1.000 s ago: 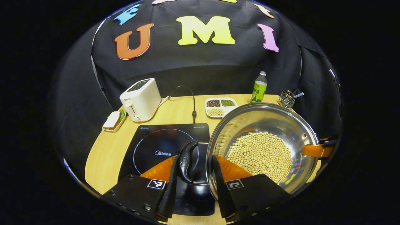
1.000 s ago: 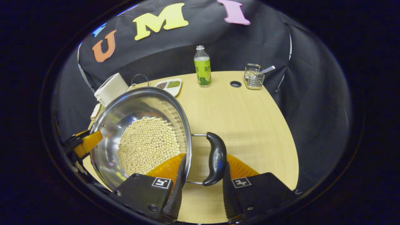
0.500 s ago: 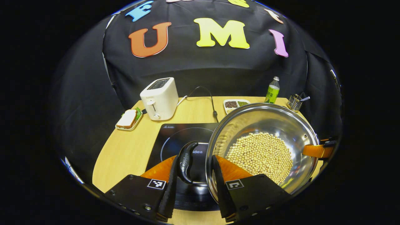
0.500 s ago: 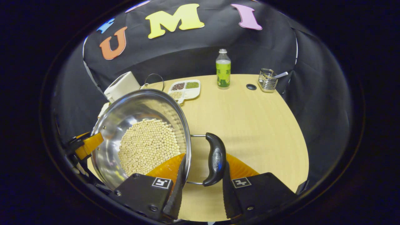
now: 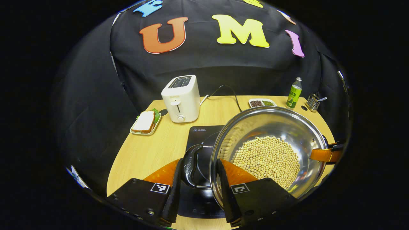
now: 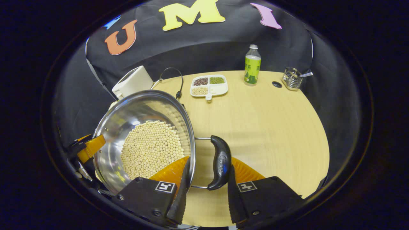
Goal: First push the handle of the pot to place it horizontally, then grasp the pot with both hands and set it on the induction cooktop.
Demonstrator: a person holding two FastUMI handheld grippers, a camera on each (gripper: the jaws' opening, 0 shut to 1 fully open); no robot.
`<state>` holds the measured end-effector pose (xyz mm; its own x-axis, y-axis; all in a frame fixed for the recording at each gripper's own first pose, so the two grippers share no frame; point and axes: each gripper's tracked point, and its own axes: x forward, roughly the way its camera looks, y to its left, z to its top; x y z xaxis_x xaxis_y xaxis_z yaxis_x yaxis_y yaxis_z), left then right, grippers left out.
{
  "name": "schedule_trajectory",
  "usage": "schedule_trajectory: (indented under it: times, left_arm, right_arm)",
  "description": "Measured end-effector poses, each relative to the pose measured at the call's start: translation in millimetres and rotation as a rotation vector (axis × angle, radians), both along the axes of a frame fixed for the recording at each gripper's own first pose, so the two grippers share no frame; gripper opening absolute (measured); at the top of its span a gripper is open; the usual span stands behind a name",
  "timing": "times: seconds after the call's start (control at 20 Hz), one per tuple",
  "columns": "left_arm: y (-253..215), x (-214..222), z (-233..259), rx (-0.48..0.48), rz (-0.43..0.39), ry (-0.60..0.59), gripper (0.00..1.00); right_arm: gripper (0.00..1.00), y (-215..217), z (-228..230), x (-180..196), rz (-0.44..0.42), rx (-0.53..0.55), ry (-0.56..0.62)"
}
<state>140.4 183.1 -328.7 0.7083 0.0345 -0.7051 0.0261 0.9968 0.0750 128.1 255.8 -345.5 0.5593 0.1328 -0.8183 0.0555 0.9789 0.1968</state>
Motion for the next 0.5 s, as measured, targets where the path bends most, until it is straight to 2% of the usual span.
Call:
schedule_trajectory:
  times: [0.3, 0.5]
  left_arm:
    - [35.6, 27.2, -12.1, 0.029, -0.007, 0.02, 0.54]
    - [49.2, 35.0, -22.5, 0.018, 0.016, 0.039, 0.55]
  right_arm:
    - [0.54, 38.7, -12.0, 23.4, -0.016, 0.012, 0.036]
    - [0.54, 52.3, -15.1, 36.9, 0.001, -0.006, 0.038]
